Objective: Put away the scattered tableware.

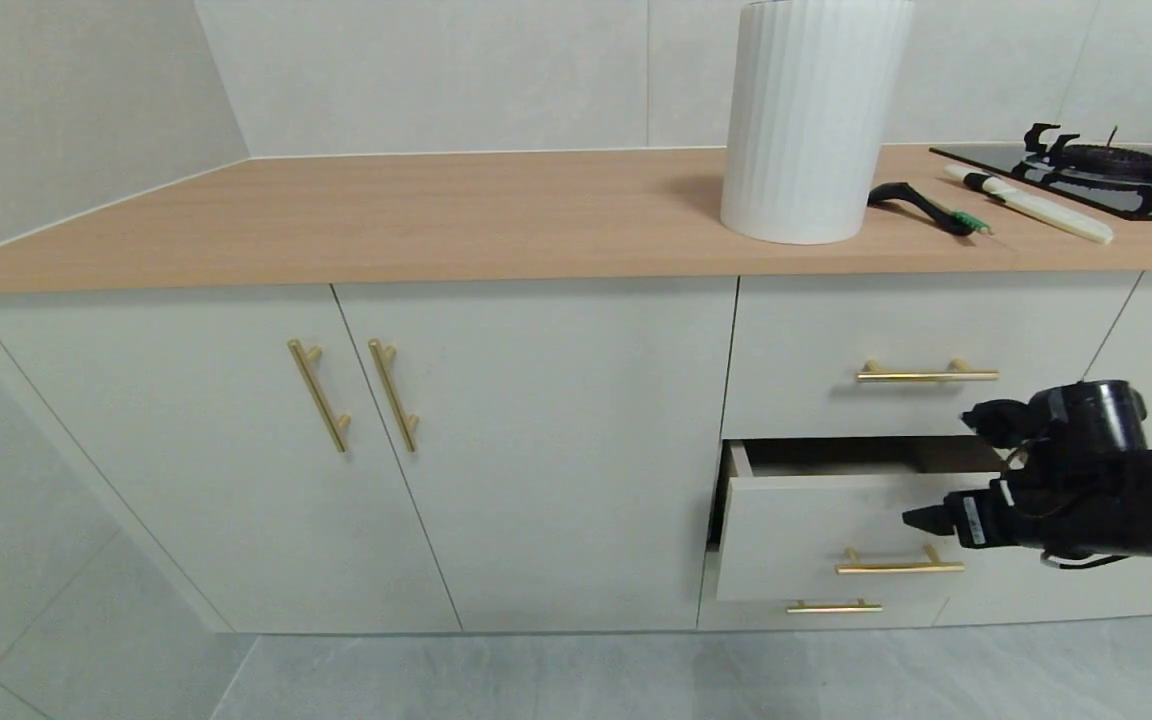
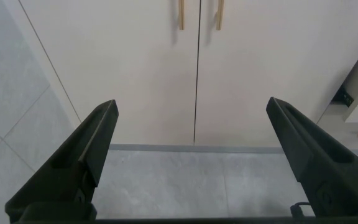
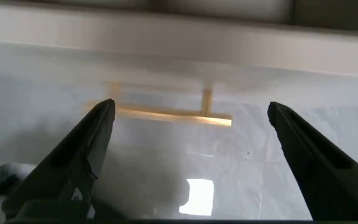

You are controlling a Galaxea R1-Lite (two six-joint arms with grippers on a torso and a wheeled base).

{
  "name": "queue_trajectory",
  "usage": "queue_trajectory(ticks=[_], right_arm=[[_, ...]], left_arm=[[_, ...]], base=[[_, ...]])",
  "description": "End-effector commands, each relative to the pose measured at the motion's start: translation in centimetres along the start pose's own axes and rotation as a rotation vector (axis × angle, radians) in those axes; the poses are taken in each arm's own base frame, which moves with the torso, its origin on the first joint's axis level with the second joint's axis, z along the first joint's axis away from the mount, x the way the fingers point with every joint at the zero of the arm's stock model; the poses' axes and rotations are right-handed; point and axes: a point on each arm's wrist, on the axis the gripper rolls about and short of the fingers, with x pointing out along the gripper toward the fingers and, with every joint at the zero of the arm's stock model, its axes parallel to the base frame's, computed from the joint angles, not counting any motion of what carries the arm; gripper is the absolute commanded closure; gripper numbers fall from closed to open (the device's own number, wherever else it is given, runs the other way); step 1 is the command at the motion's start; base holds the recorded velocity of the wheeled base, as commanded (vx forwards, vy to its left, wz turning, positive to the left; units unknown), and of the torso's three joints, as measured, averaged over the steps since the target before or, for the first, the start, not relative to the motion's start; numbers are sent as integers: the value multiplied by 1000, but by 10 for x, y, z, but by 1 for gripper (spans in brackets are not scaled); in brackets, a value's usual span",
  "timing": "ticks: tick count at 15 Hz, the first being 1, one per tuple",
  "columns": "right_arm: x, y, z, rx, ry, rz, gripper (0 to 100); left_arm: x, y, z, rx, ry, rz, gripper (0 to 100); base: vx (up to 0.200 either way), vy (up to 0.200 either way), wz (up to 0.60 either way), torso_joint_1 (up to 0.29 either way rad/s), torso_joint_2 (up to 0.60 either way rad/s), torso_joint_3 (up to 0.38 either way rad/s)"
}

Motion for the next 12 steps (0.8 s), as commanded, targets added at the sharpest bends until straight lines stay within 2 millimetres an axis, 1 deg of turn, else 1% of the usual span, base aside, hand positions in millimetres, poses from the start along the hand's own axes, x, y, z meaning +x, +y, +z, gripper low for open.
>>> queue_trajectory(ticks=[1,2,3,4,5,6,7,8,9,10,12], right_arm=[[-89,16,30,-24,-193,69,0],[-93,25,31,-33,-203,92,0],[-91,33,31,-35,-195,120,0],[-83,39,29,-34,-176,137,0],[-66,47,30,-39,-169,138,0],[-51,49,29,-38,-180,105,0],[-42,50,28,-37,-186,83,0],[-25,50,25,-30,-196,37,0],[-17,50,23,-27,-204,24,0],[-3,51,19,-17,-224,7,0],[9,52,17,-16,-238,4,0]], left_arm=[[0,0,0,0,1,1,0],[0,0,0,0,1,1,0],[0,0,0,0,1,1,0],[0,0,0,0,1,1,0],[0,0,0,0,1,1,0],[0,0,0,0,1,1,0],[0,0,0,0,1,1,0],[0,0,0,0,1,1,0],[0,0,0,0,1,1,0],[0,0,0,0,1,1,0],[0,0,0,0,1,0,0]], base=[[0,0,0,0,0,0],[0,0,0,0,0,0],[0,0,0,0,0,0],[0,0,0,0,0,0],[0,0,0,0,0,0],[0,0,0,0,0,0],[0,0,0,0,0,0],[0,0,0,0,0,0],[0,0,0,0,0,0],[0,0,0,0,0,0],[0,0,0,0,0,0]])
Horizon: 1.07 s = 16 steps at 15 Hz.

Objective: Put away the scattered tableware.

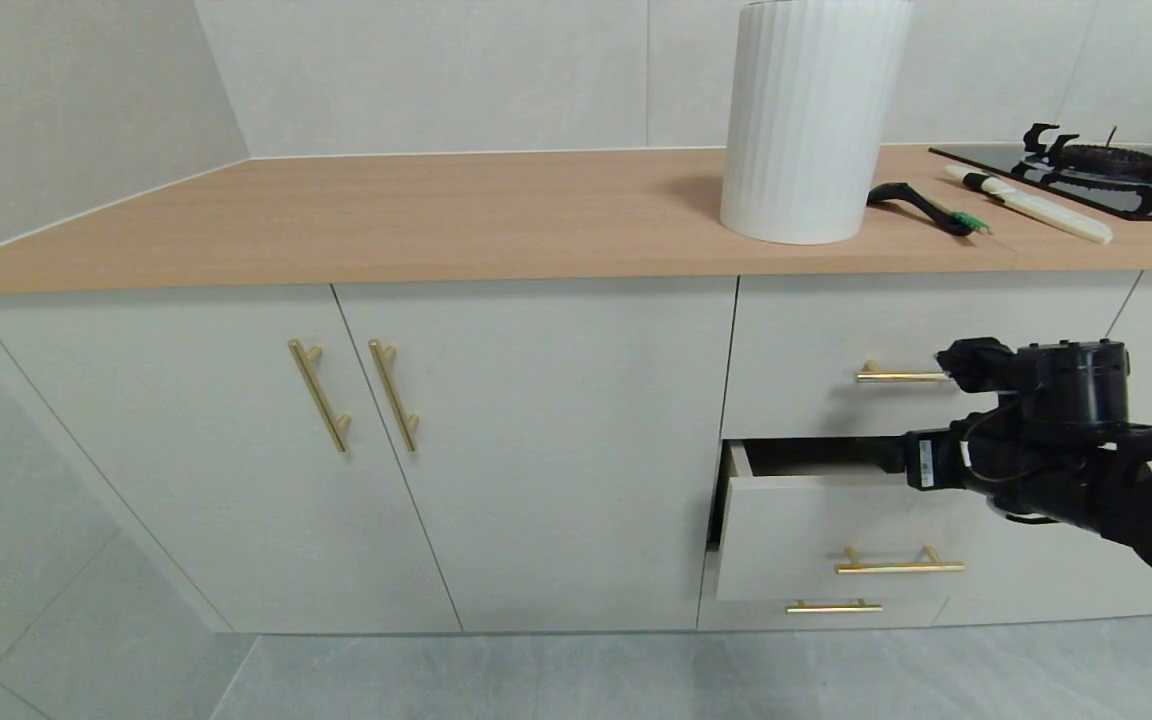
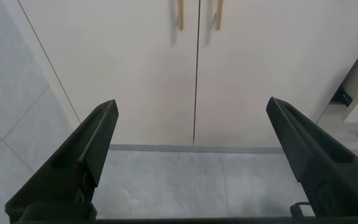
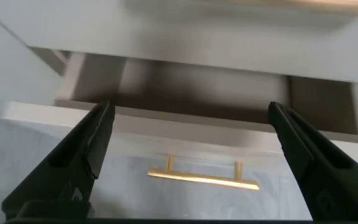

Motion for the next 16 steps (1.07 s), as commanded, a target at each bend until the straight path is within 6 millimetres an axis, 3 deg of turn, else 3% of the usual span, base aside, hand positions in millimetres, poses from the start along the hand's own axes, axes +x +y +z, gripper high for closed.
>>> queue_trajectory(ticks=[1,7,13,16], right_arm=[[23,1,-22,-2,68,-12,0],[55,-1,-36,37,-8,-107,0],[55,-6,-36,41,-3,-119,0],[46,-8,-34,36,56,-117,0]], left_arm=[[0,0,0,0,1,1,0],[0,0,0,0,1,1,0],[0,0,0,0,1,1,0],[0,0,0,0,1,1,0]], base=[[0,0,0,0,0,0],[0,0,0,0,0,0],[0,0,0,0,0,0],[0,0,0,0,0,0]])
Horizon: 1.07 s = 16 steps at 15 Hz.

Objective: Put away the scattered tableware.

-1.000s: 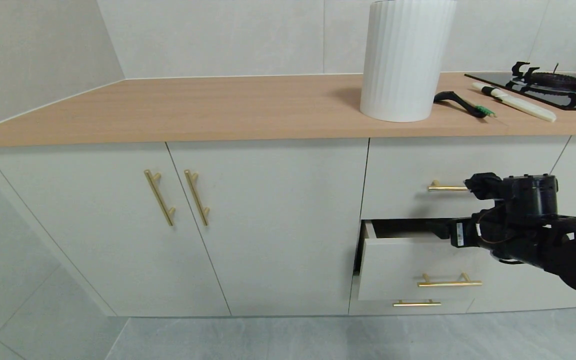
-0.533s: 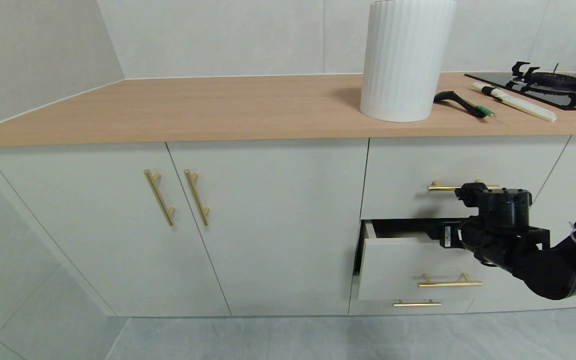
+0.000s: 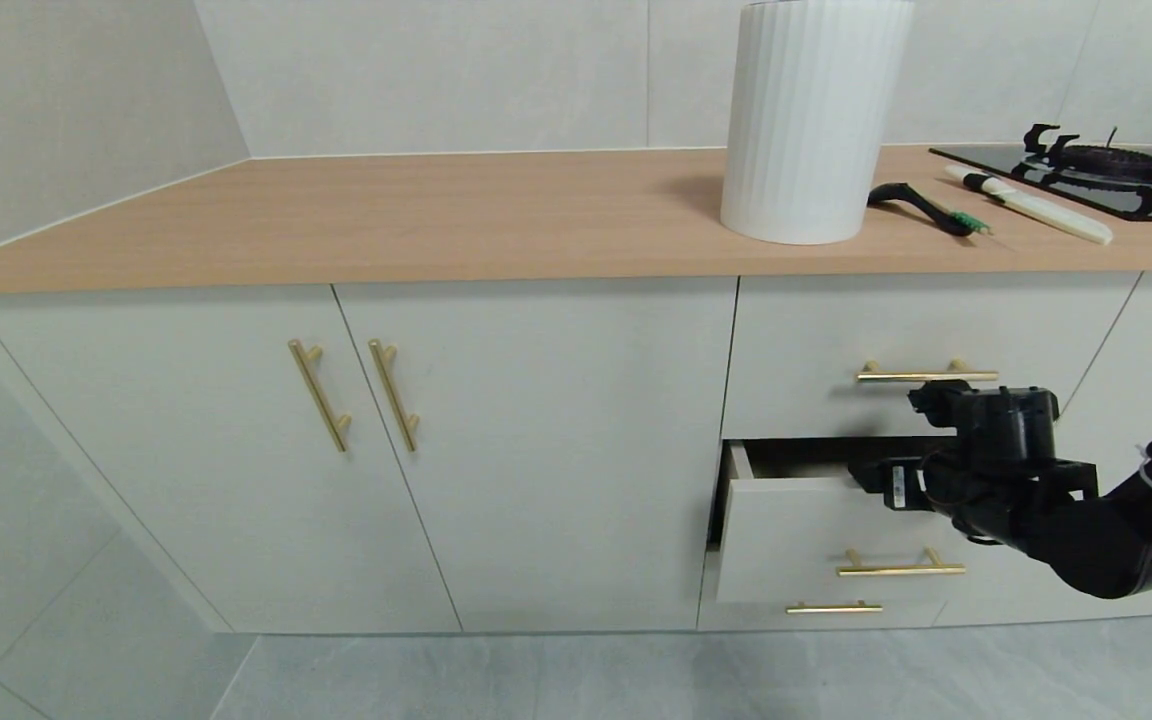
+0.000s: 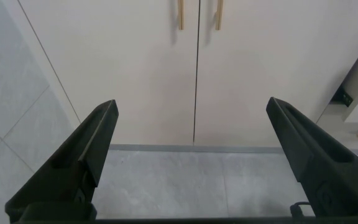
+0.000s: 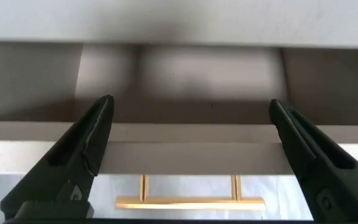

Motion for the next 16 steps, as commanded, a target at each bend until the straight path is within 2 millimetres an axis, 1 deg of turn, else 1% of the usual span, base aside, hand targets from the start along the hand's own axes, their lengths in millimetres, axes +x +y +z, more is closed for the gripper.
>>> queue_trajectory(ticks=[1,4,8,12,16], right_arm=[[-8,-3,6,0,5,1,0],[-10,-3,4,-7,33,0,0],[-22,-4,10,-17,113,22,0],[-36,-6,12,-35,278,59,0],[-50,-8,17,-64,515,49,0]], left_arm=[[0,0,0,0,1,1,0],[0,0,0,0,1,1,0],[0,0,0,0,1,1,0],[0,0,0,0,1,1,0],[0,0,0,0,1,1,0]], base=[[0,0,0,0,0,0],[0,0,0,0,0,0],[0,0,0,0,0,0],[0,0,0,0,0,0],[0,0,0,0,0,0]])
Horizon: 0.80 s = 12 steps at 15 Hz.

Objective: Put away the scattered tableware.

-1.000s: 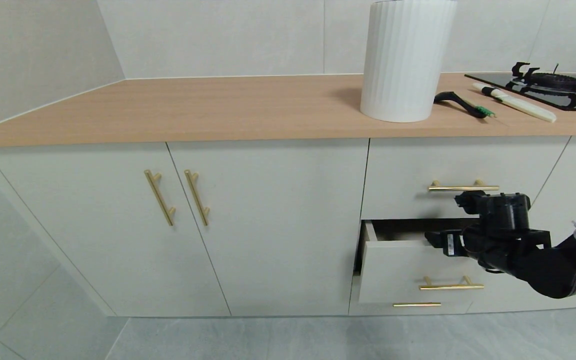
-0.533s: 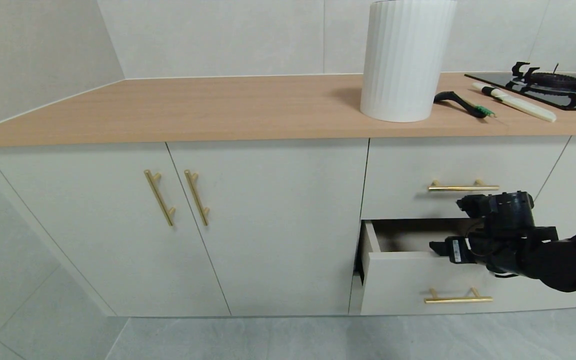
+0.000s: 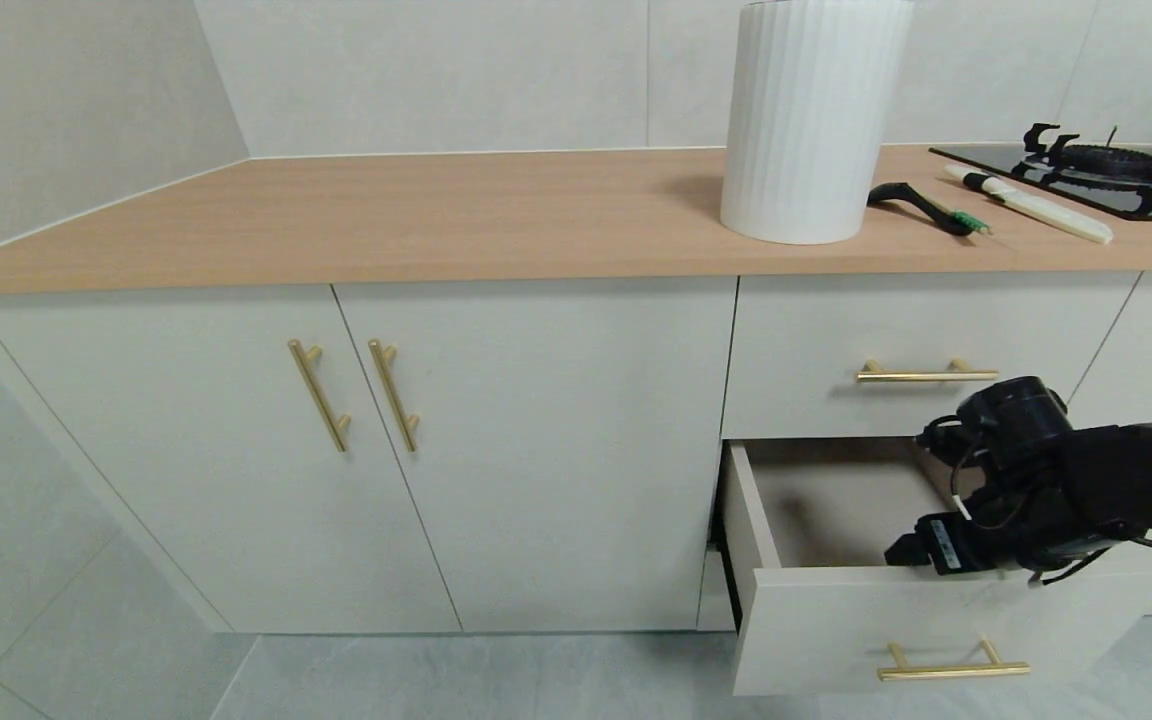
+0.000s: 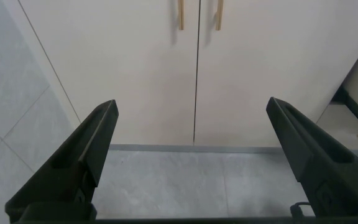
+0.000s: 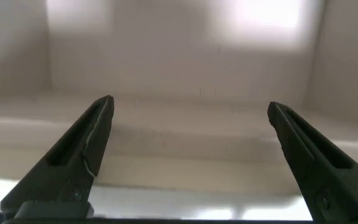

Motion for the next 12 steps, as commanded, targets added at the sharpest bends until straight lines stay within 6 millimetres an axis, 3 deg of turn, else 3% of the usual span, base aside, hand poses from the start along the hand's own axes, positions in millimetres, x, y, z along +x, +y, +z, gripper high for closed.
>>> queue_trajectory(ticks=[1,10,12], right_arm=[[-12,0,8,-2,28,2,0],[-23,2,-25,-216,480,42,0],[-23,10,-35,-274,584,43,0]], left_arm=[[0,0,0,0,1,1,0],[0,0,0,0,1,1,0],[0,0,0,0,1,1,0]], base=[[0,0,0,0,0,0],[0,0,0,0,0,0],[0,0,0,0,0,0]])
